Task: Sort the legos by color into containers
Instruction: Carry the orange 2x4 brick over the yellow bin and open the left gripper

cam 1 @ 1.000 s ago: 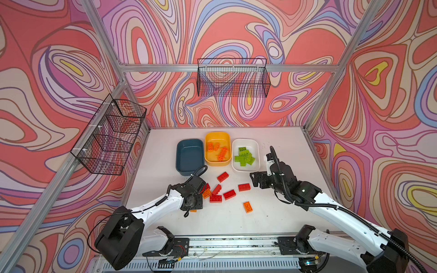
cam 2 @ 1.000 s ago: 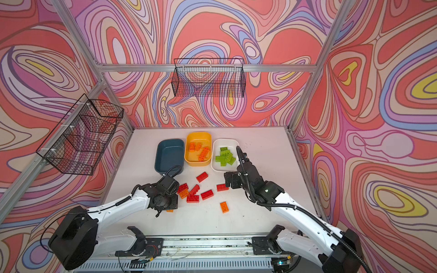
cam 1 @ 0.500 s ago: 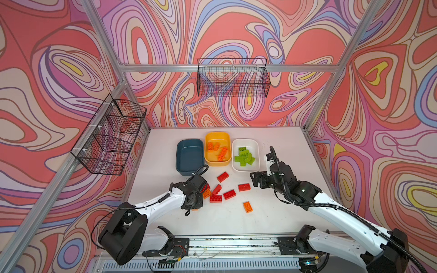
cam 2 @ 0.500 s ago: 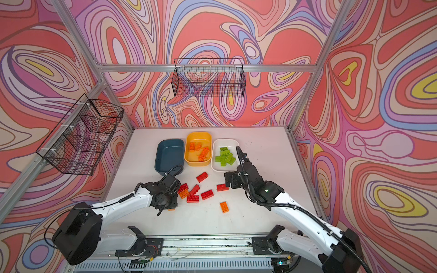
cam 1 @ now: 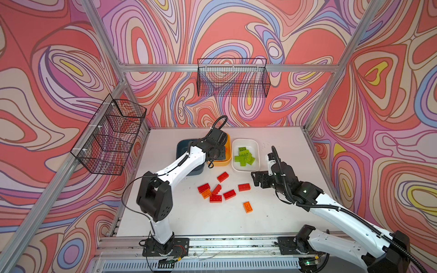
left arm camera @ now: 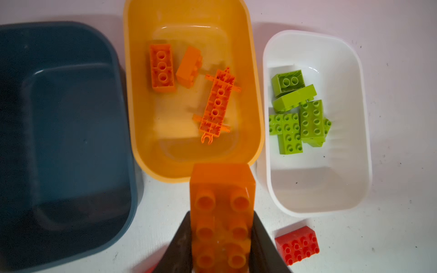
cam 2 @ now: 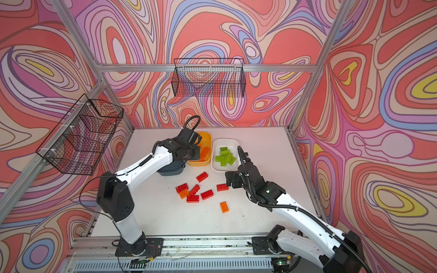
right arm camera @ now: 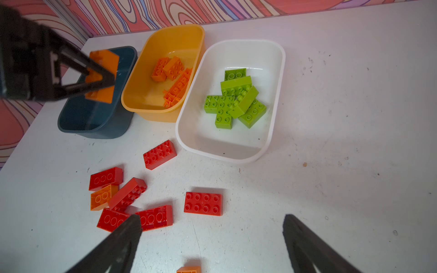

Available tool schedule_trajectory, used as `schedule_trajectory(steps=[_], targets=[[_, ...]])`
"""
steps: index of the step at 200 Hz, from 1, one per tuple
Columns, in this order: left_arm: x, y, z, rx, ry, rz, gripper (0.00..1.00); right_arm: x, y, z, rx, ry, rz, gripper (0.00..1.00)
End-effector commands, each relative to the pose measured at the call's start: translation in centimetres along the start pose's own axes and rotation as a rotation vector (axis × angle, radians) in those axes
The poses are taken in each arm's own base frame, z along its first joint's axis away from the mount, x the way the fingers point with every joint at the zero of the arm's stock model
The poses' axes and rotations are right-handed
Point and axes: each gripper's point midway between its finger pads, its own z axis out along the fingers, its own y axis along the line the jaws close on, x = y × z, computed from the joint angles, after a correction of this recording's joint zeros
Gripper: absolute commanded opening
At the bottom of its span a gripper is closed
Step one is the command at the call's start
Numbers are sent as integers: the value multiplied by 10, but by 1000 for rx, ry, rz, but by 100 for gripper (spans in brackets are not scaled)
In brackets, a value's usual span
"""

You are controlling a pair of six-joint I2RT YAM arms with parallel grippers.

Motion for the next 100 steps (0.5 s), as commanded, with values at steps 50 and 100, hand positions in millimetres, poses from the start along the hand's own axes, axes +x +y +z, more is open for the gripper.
schedule_trajectory(steps=[50, 100], targets=[[-48, 24, 106, -27, 129, -17, 31, -14, -18, -23, 89, -47, -3, 98], [-54, 15, 107, 43, 122, -62, 80, -19, -16, -21, 98, -48, -14, 98]])
